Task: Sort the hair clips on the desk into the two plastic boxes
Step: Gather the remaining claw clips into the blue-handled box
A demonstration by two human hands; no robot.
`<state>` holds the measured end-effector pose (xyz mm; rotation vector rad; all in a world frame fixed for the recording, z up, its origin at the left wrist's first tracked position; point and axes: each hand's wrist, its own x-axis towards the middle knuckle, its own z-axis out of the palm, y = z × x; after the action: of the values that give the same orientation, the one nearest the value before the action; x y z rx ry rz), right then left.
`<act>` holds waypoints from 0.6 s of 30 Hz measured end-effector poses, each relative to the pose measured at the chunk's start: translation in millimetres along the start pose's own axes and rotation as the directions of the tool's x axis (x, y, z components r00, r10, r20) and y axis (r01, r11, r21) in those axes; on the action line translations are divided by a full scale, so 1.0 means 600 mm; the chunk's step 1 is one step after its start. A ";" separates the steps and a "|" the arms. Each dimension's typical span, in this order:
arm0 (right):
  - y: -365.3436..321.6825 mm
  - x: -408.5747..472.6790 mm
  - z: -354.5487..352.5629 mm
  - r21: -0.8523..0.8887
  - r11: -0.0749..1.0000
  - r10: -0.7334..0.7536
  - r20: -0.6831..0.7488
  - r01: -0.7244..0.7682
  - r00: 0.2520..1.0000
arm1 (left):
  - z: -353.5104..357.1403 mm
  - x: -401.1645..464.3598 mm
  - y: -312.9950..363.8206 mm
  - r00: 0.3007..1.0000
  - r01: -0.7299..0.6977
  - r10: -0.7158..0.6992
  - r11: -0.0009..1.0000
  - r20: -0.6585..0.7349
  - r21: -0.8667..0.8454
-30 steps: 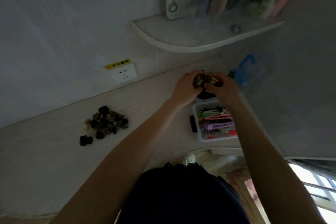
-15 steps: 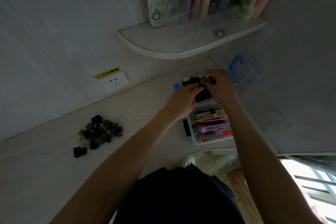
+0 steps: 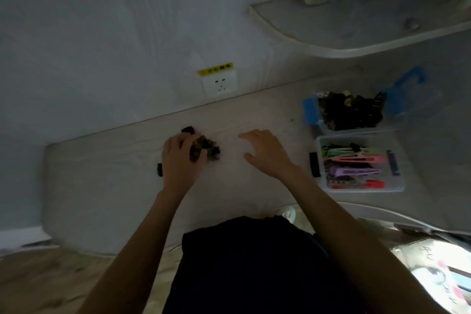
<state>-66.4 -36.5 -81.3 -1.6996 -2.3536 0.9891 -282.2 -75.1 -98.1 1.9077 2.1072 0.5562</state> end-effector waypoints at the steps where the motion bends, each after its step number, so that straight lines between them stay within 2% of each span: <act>1: -0.007 0.009 0.017 0.010 1.000 0.008 0.067 -0.008 0.998 | -0.001 -0.012 -0.025 0.987 0.140 -0.142 0.990 0.073 0.029; 3: -0.038 0.036 0.052 0.066 0.998 0.009 0.162 -0.020 0.987 | -0.016 -0.035 -0.081 0.896 0.413 -0.417 0.909 0.155 0.058; 5: -0.063 0.056 0.076 0.090 0.996 0.011 0.195 -0.029 0.981 | -0.023 -0.045 -0.114 0.816 0.534 -0.530 0.844 0.228 0.050; 6: -0.074 0.064 0.085 0.088 0.996 0.014 0.192 -0.032 0.981 | -0.023 -0.047 -0.123 0.805 0.543 -0.534 0.839 0.259 0.040; 11: -0.106 0.078 0.120 0.033 0.999 0.026 0.153 -0.031 0.988 | -0.004 -0.028 -0.108 0.889 0.405 -0.350 0.902 0.294 -0.150; 18: -0.107 0.062 0.134 0.080 0.995 0.056 0.016 -0.057 0.998 | 0.026 -0.023 -0.054 0.934 0.260 -0.199 0.949 0.297 -0.181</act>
<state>-167.0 -51.8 -121.2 -1.7445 -2.2524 1.0924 -303.0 -89.0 -127.5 1.4952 1.9635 0.4215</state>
